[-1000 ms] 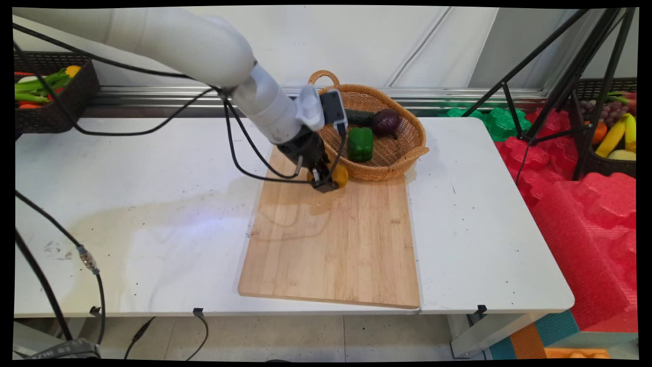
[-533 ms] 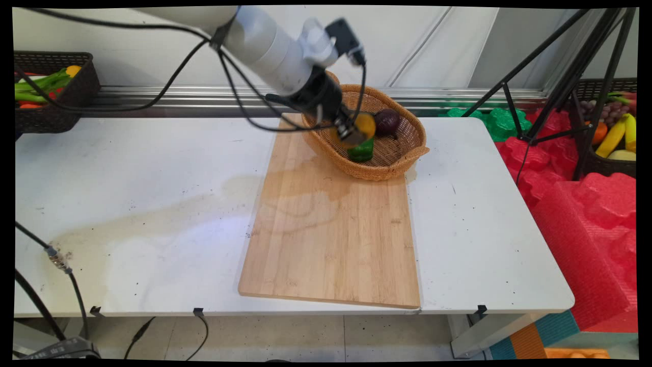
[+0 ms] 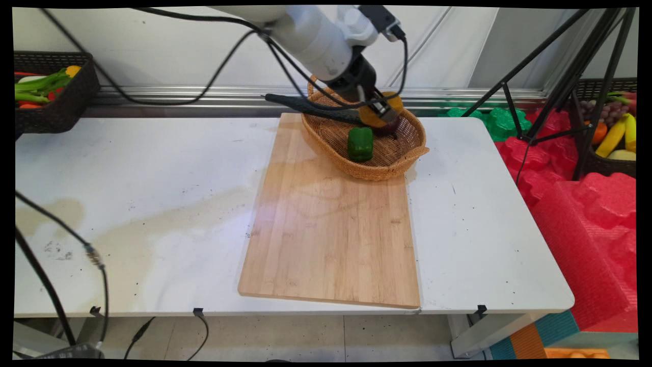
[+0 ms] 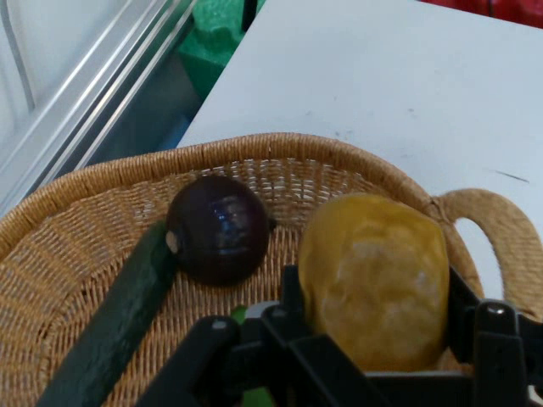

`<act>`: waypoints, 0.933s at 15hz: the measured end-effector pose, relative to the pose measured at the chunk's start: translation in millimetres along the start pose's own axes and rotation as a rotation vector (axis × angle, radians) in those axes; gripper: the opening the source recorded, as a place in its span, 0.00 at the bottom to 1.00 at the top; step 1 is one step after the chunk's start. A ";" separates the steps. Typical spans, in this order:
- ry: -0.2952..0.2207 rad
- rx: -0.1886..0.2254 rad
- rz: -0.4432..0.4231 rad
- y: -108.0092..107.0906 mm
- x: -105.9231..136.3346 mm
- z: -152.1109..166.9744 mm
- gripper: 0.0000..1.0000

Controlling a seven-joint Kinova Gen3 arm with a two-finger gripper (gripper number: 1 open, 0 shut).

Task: Place the picked object in the vegetable basket

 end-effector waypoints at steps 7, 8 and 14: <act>-0.031 0.019 -0.058 2.5 11.5 65.4 0.00; -0.038 0.020 -0.066 2.8 12.4 74.2 0.00; -0.060 0.024 -0.083 5.8 11.7 101.3 1.00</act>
